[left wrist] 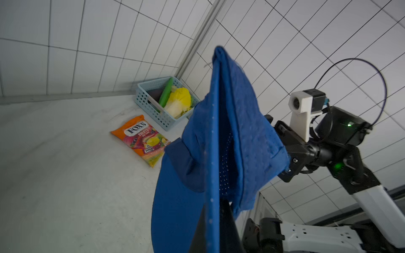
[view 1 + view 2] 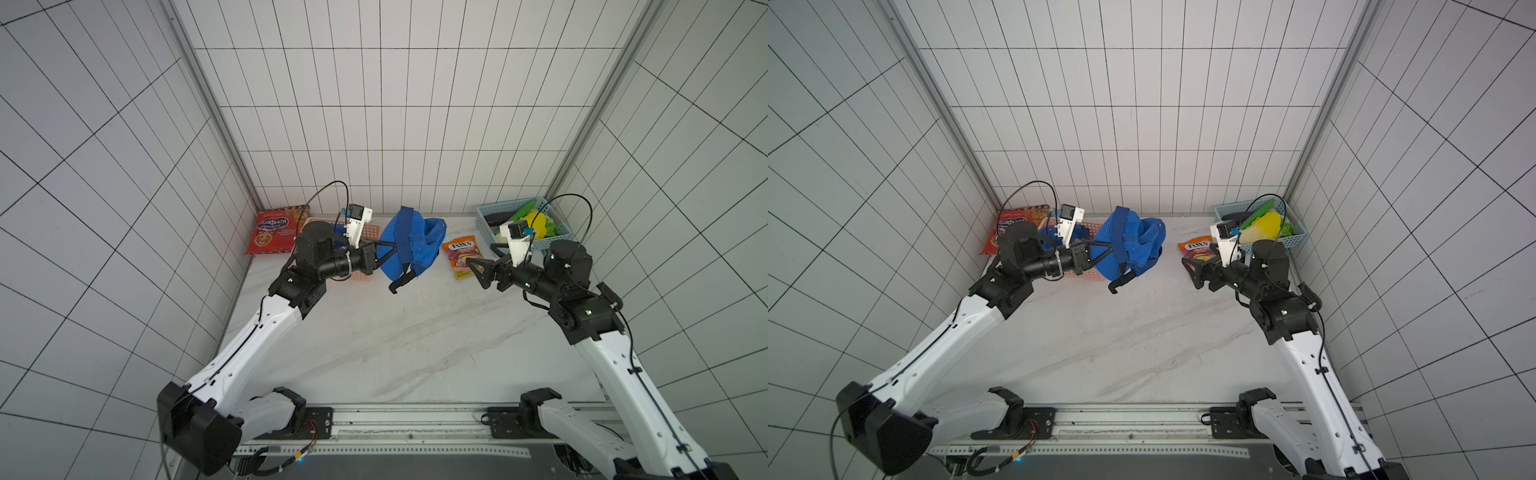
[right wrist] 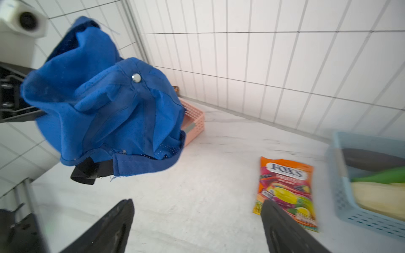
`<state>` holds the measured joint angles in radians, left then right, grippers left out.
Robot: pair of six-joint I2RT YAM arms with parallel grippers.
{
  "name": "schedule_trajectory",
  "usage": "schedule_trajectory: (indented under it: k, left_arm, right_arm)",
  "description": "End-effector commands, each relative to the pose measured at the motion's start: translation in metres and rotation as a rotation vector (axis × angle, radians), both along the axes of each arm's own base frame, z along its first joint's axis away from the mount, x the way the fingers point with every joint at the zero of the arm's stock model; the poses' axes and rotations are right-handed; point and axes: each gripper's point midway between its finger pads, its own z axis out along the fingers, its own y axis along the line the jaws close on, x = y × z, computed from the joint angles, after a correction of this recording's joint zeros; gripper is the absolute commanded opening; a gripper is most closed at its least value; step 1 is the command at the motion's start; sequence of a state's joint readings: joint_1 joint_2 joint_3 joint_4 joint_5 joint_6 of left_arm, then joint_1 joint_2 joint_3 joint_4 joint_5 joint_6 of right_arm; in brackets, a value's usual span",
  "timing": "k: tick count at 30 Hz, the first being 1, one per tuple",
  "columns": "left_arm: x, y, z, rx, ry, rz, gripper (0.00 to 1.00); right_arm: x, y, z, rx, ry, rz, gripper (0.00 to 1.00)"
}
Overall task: Turn the baseball cap inside out
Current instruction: Turn over the baseball cap.
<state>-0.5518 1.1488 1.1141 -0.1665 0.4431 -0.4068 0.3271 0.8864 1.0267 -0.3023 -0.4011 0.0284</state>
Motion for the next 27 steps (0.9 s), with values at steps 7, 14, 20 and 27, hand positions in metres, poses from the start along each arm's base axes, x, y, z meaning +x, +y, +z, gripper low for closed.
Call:
schedule_trajectory:
  k: [7,14,20,27]
  left_arm:
    - [0.053,0.041,0.015,0.170,-0.218,0.567,0.00]
    - [0.049,0.023,0.027,-0.007,-0.109,0.523,0.00]
    - [0.038,0.018,0.036,-0.076,-0.069,0.468,0.00]
    - [0.027,0.011,0.035,-0.130,0.015,0.406,0.00]
  right_arm:
    - [-0.003,0.018,0.058,0.011,-0.333,-0.220,0.99]
    - [-0.014,0.112,0.048,-0.196,-0.561,-0.157,0.99]
    - [0.000,0.141,0.036,-0.263,-0.633,-0.197,0.99]
    - [0.011,0.150,0.033,-0.307,-0.683,-0.235,0.99]
